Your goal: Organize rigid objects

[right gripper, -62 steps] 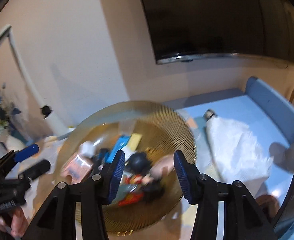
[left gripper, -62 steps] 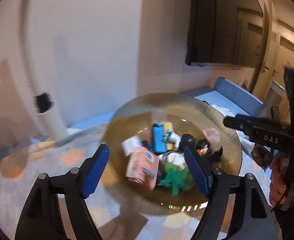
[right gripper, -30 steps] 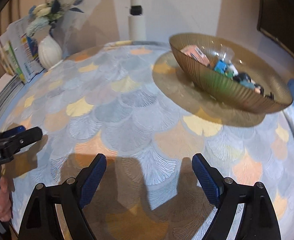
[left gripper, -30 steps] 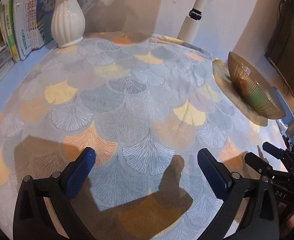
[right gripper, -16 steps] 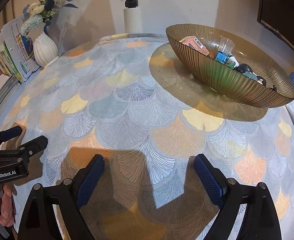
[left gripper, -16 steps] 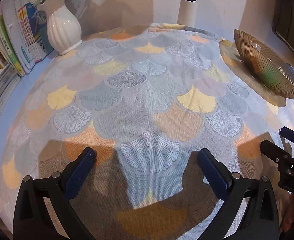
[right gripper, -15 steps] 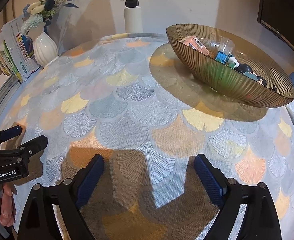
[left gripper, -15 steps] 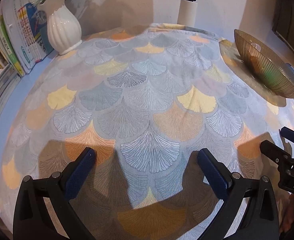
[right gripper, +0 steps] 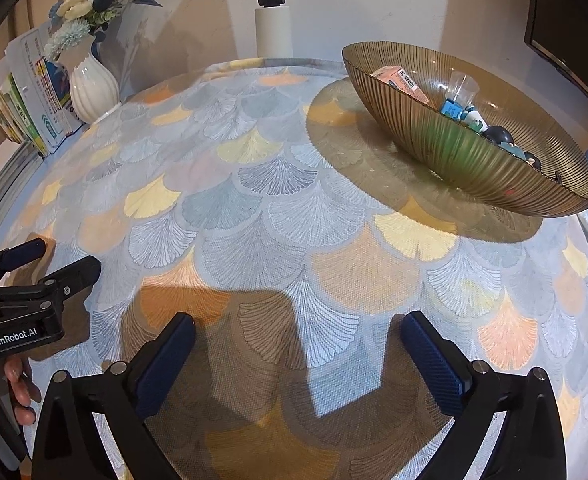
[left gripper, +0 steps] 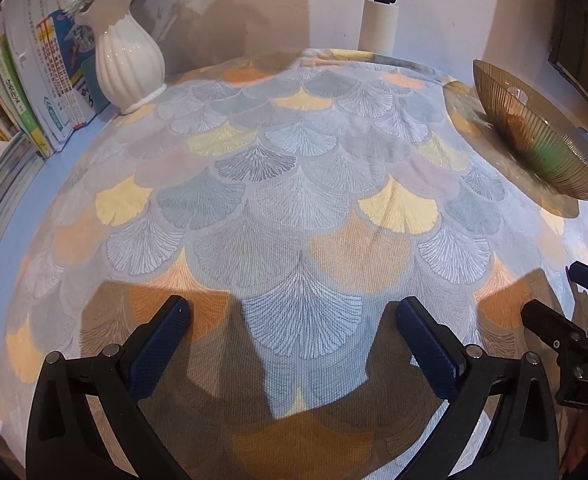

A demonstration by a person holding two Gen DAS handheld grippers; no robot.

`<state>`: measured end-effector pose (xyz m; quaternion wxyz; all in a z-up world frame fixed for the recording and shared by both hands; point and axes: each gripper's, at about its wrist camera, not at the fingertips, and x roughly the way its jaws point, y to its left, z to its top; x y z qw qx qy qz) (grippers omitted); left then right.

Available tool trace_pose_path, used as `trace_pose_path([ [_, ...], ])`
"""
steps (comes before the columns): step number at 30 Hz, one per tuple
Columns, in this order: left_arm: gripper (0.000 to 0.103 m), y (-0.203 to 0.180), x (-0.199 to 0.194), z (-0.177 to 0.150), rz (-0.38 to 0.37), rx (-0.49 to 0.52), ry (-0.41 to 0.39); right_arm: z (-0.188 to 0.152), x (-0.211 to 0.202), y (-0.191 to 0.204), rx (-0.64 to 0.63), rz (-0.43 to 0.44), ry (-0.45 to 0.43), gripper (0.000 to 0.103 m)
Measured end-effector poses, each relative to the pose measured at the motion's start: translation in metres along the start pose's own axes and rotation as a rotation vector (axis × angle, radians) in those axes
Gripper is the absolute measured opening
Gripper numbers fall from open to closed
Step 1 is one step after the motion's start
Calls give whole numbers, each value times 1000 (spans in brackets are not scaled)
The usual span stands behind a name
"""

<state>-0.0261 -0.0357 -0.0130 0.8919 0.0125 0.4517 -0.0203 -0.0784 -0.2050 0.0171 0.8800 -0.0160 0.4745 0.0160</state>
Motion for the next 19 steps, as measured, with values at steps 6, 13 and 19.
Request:
trace_pose_path([
  [6,103,1,0,1,-4,3,-2,0,1,0,-2,0,2,103],
  [13,103,1,0,1,-7,4,-3,0,1,1,-2,-4,3,103],
  [19,103,0,0,0,-7,2,-6,0,1,0,-1,-3,3,103],
])
